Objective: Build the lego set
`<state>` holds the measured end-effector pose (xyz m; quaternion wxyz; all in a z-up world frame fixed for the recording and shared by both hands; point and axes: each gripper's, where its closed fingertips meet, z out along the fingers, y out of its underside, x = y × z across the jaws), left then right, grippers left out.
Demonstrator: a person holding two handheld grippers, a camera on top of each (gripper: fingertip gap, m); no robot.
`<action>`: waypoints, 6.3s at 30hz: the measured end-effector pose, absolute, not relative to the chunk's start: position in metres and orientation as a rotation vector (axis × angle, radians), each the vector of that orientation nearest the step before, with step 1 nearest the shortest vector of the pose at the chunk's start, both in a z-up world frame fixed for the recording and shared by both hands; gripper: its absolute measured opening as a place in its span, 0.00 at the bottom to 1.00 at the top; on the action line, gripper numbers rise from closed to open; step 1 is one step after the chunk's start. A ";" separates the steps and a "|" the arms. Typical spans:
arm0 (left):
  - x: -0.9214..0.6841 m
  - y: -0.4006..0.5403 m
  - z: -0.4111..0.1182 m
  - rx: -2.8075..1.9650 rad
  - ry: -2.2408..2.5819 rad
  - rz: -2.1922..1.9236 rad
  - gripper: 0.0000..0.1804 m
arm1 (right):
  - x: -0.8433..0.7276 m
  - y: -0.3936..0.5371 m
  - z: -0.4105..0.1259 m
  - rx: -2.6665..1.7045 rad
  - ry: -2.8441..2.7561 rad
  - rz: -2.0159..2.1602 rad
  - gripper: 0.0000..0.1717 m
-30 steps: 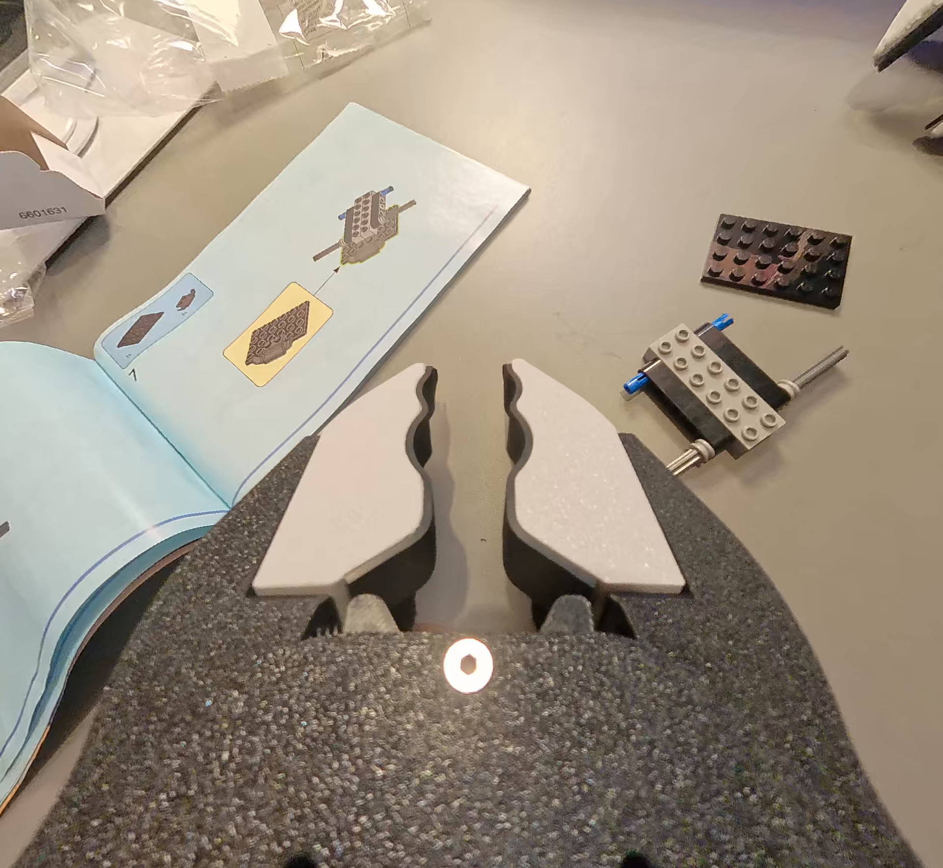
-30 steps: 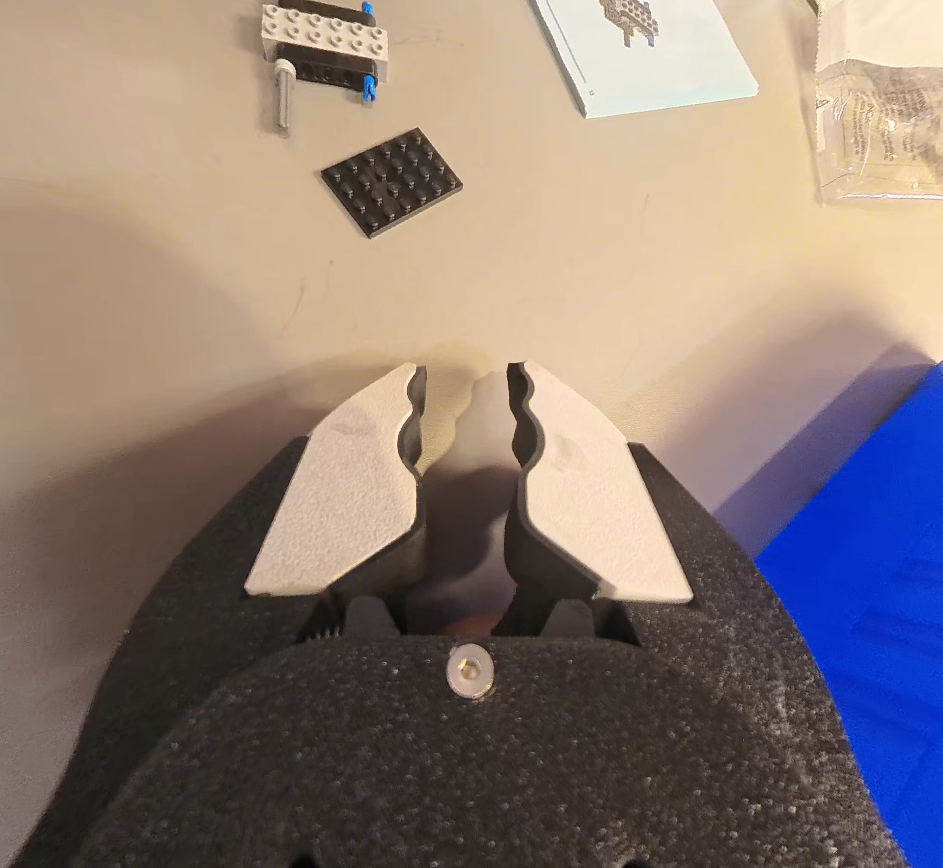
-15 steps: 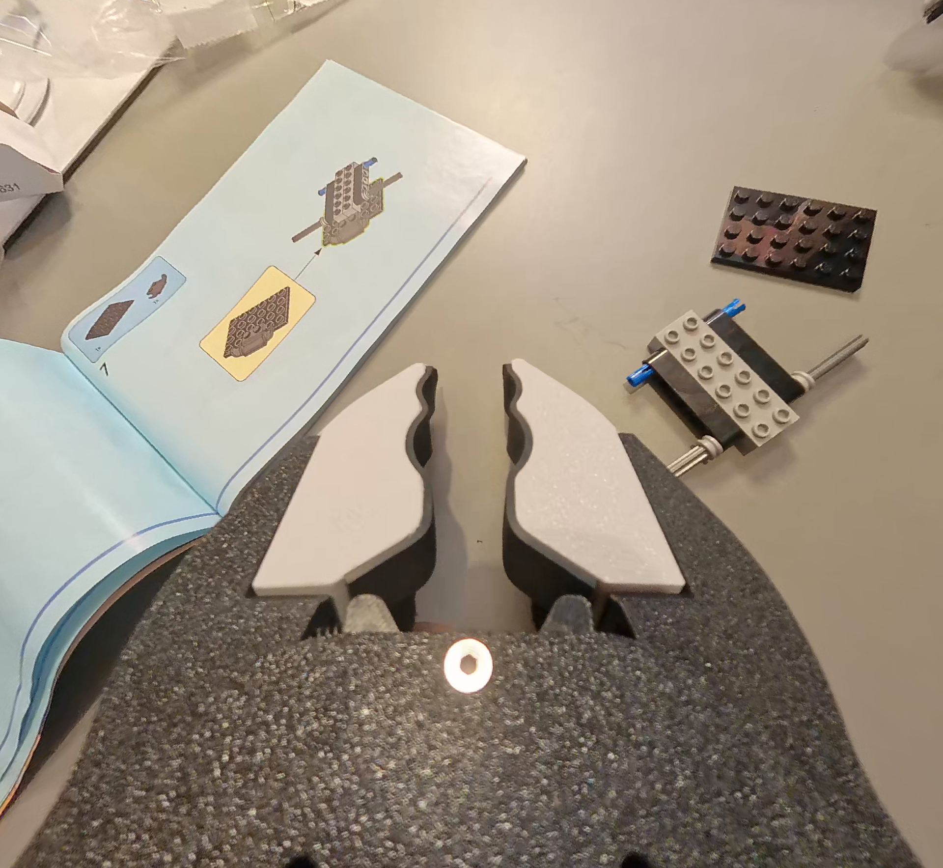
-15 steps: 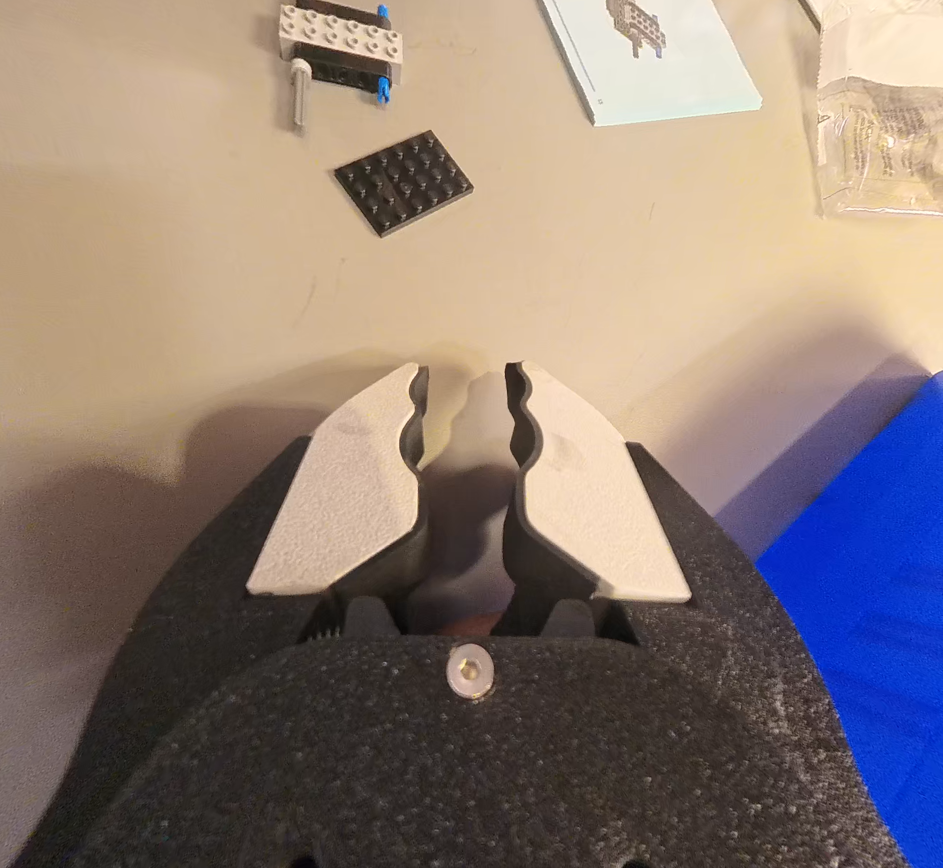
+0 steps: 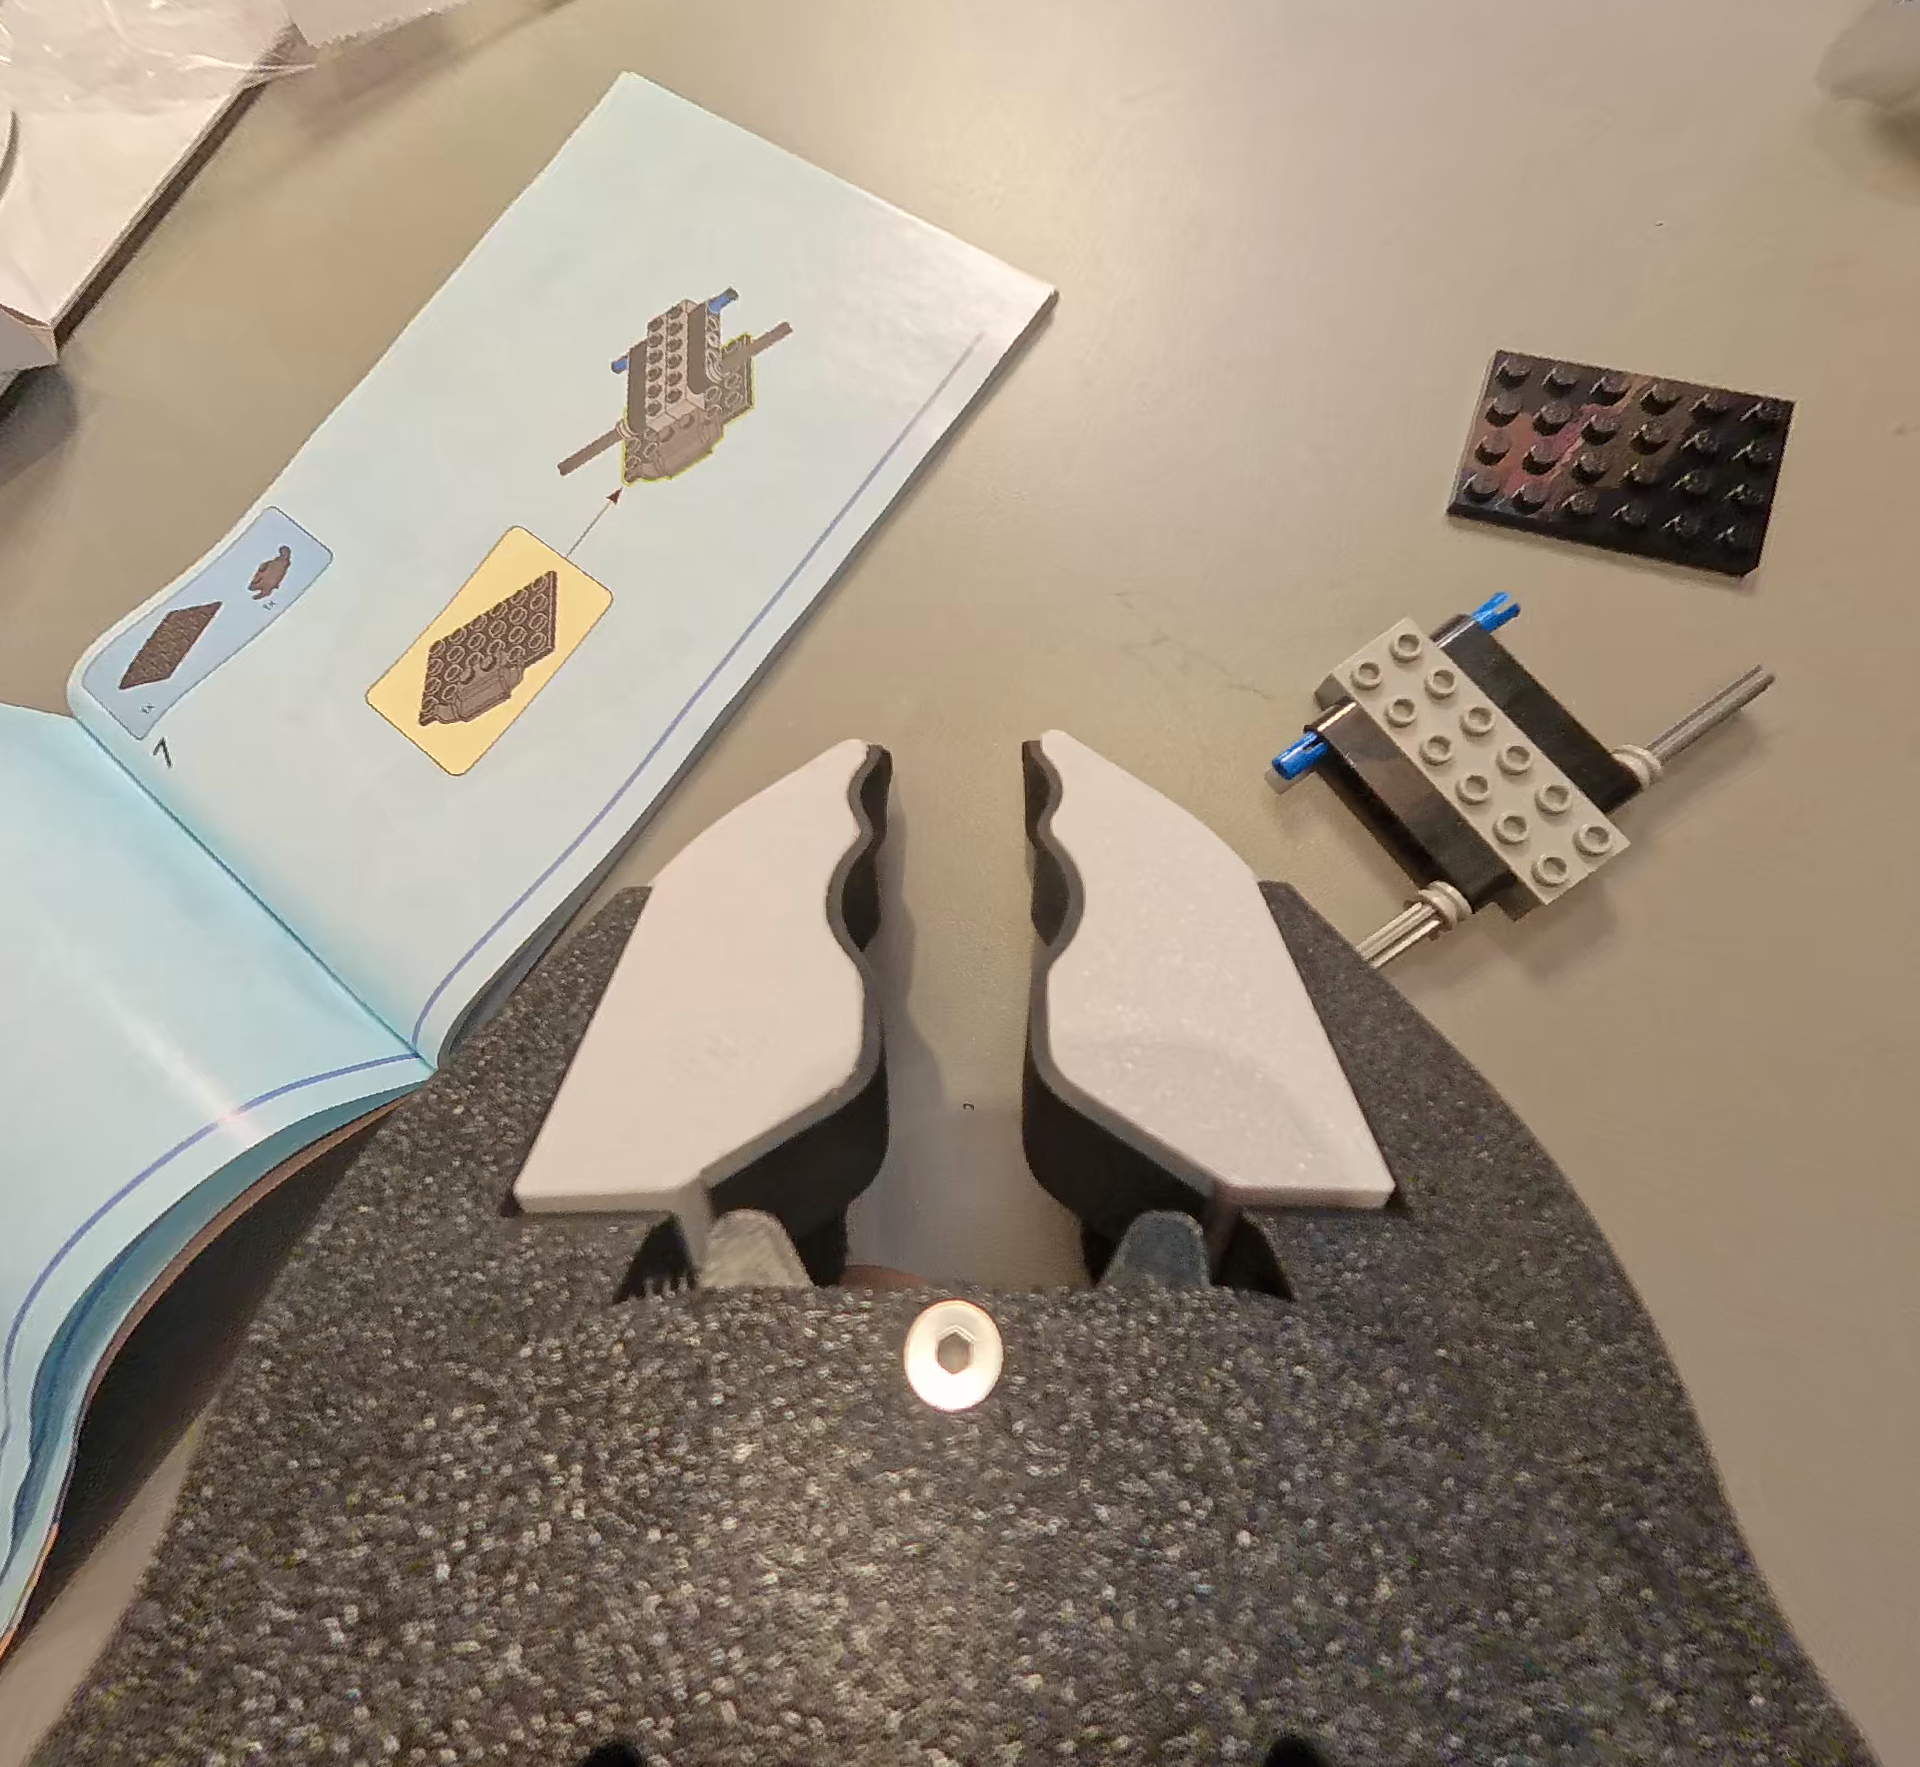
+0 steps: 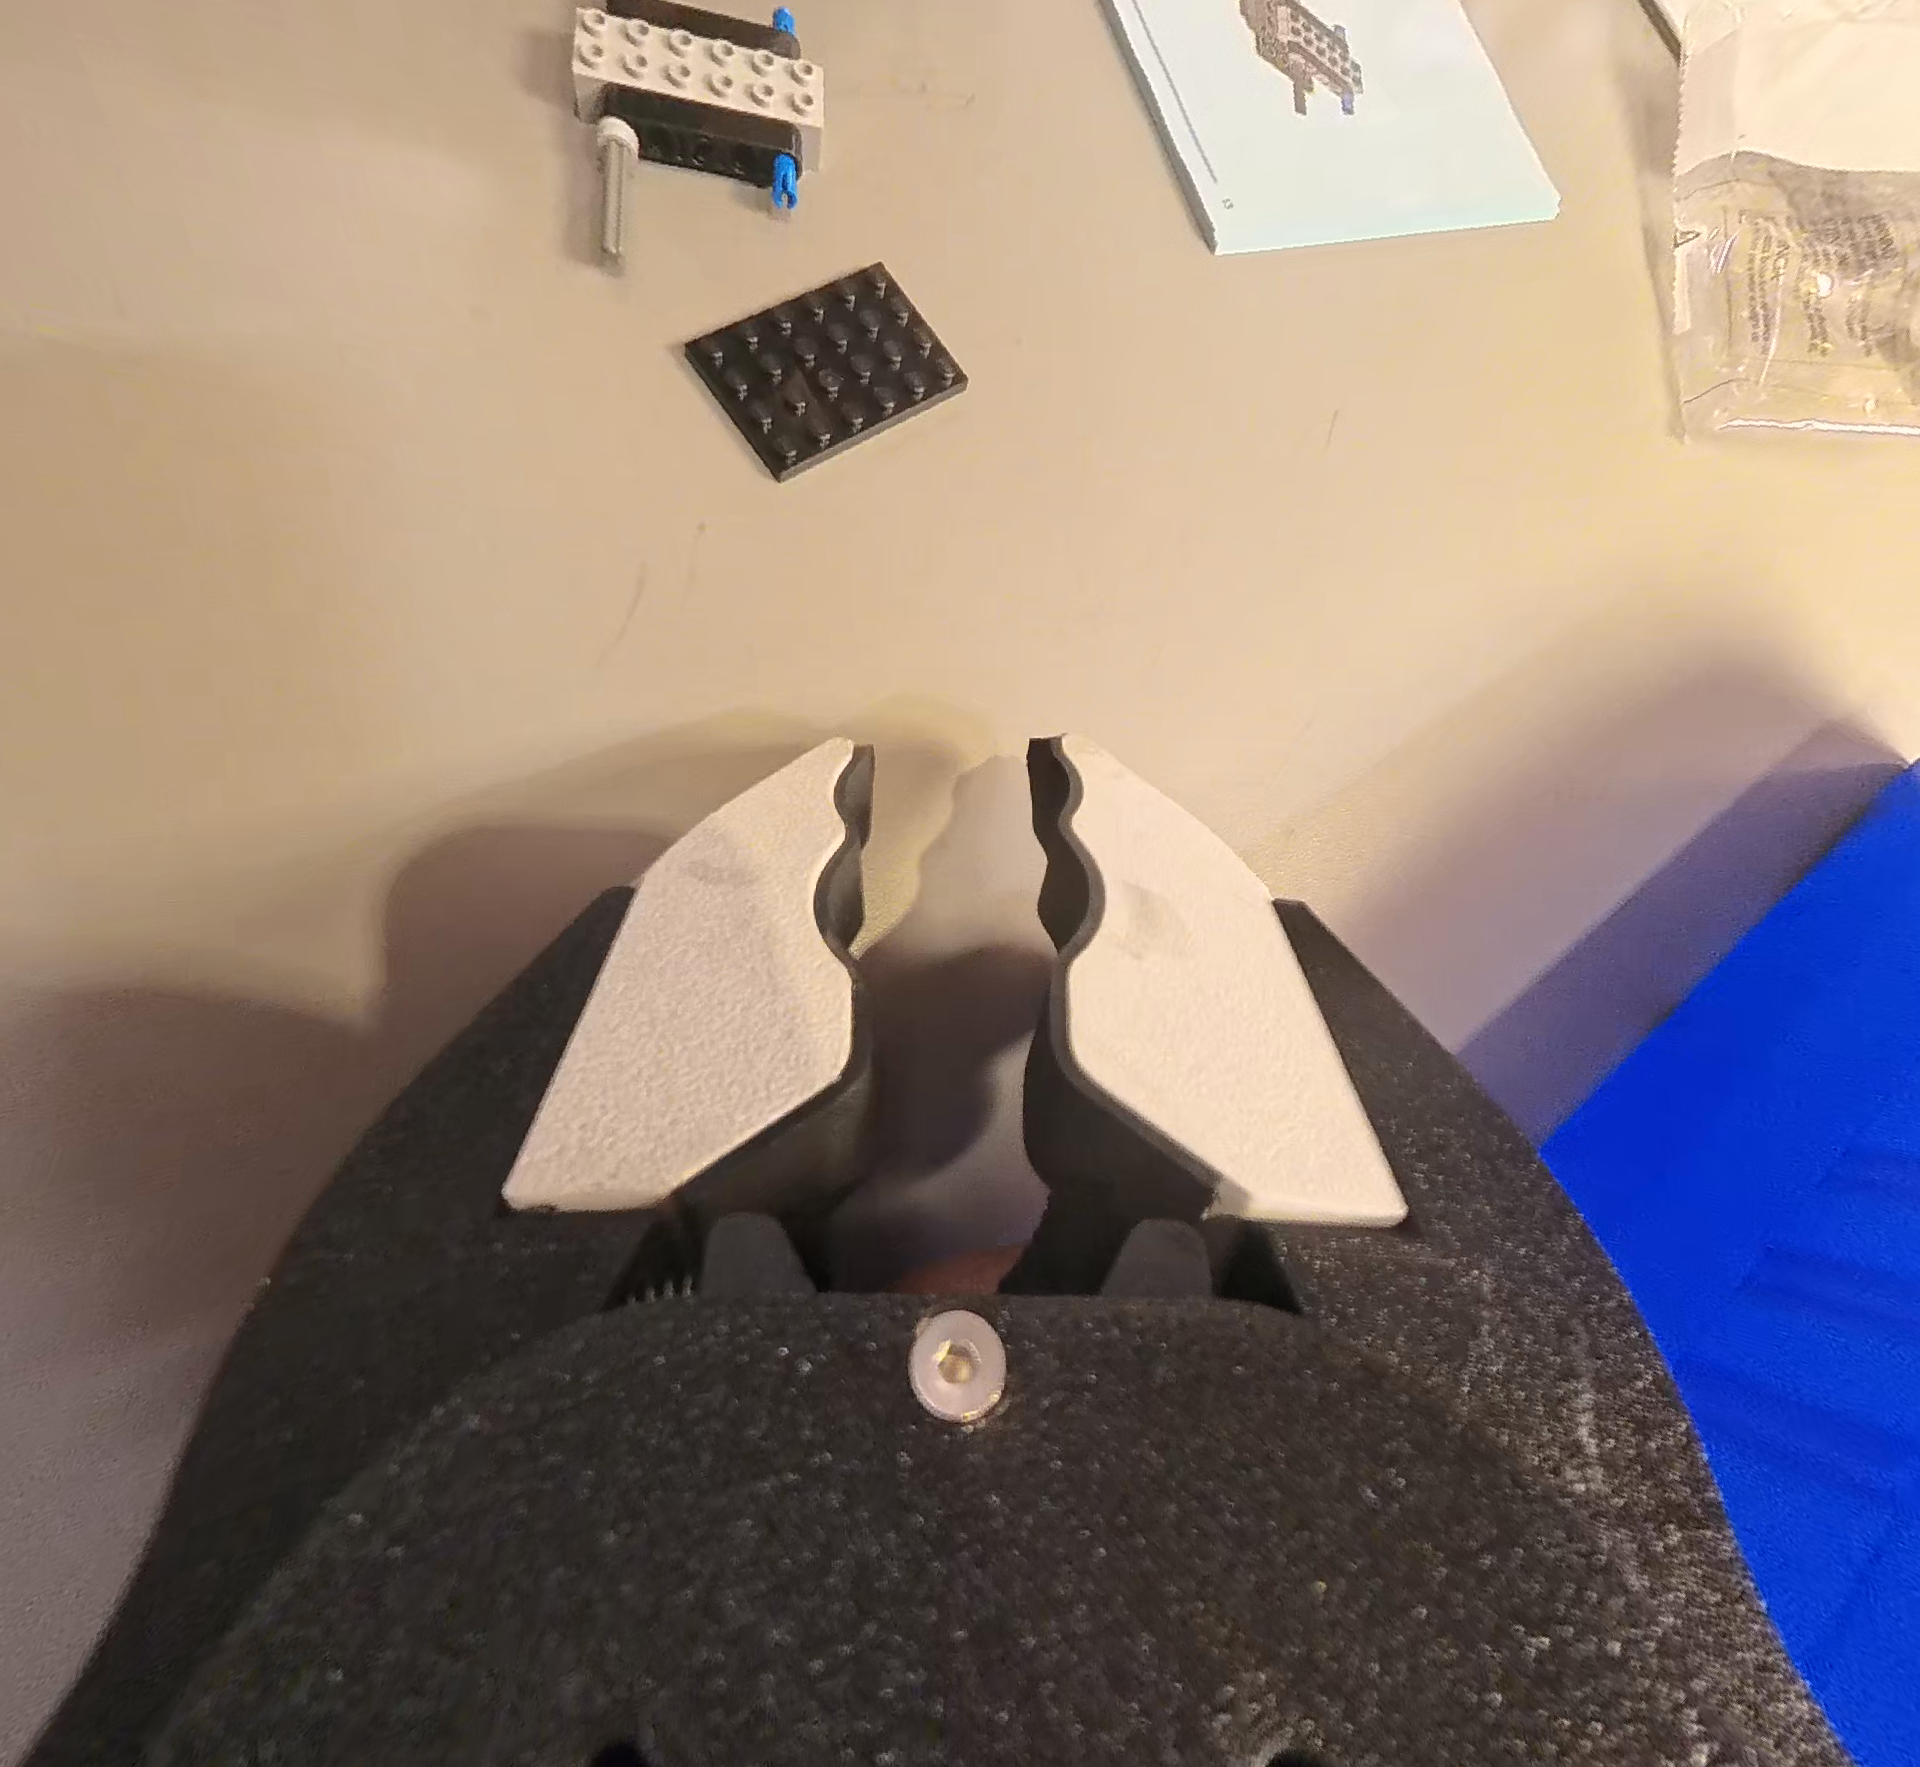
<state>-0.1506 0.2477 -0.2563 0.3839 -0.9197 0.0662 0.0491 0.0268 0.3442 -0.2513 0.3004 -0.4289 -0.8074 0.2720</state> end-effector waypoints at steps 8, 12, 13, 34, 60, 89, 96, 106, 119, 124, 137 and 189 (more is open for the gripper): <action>-0.150 0.248 -0.256 -2.345 0.167 0.121 0.14 | 0.027 0.344 -0.251 -1.135 -2.142 0.721 0.17; -0.150 0.248 -0.256 -2.346 0.166 0.120 0.14 | 0.027 0.344 -0.251 -1.133 -2.142 0.720 0.17; -0.150 0.248 -0.256 -2.346 0.166 0.120 0.14 | 0.027 0.344 -0.251 -1.133 -2.142 0.720 0.17; -0.151 0.248 -0.257 -2.349 0.160 0.109 0.14 | 0.028 0.344 -0.252 -1.118 -2.142 0.717 0.17; -0.135 0.240 -0.255 -2.321 0.284 0.113 0.13 | 0.053 0.647 -0.221 -1.004 -2.803 -0.505 0.11; -0.135 0.240 -0.256 -2.326 0.282 0.096 0.13 | 0.052 0.666 -0.254 -1.174 -2.894 -0.697 0.10; -0.135 0.240 -0.256 -2.326 0.281 0.096 0.13 | 0.054 0.666 -0.245 -1.148 -2.897 -0.669 0.08; -0.135 0.240 -0.256 -2.326 0.281 0.096 0.13 | 0.055 0.668 -0.253 -1.094 -2.921 -0.751 0.08; -0.135 0.240 -0.256 -2.326 0.283 0.097 0.12 | 0.067 0.670 -0.248 -1.078 -2.921 -0.856 0.09; -0.135 0.240 -0.256 -2.324 0.285 0.101 0.12 | 0.070 0.670 -0.252 -1.047 -2.925 -0.914 0.10; -0.135 0.240 -0.256 -2.323 0.288 0.103 0.12 | 0.075 0.667 -0.256 -1.045 -2.942 -0.872 0.14; -0.182 0.193 -0.204 -2.015 -0.048 0.224 0.12 | -0.058 0.300 -0.168 -0.204 -2.872 0.092 0.06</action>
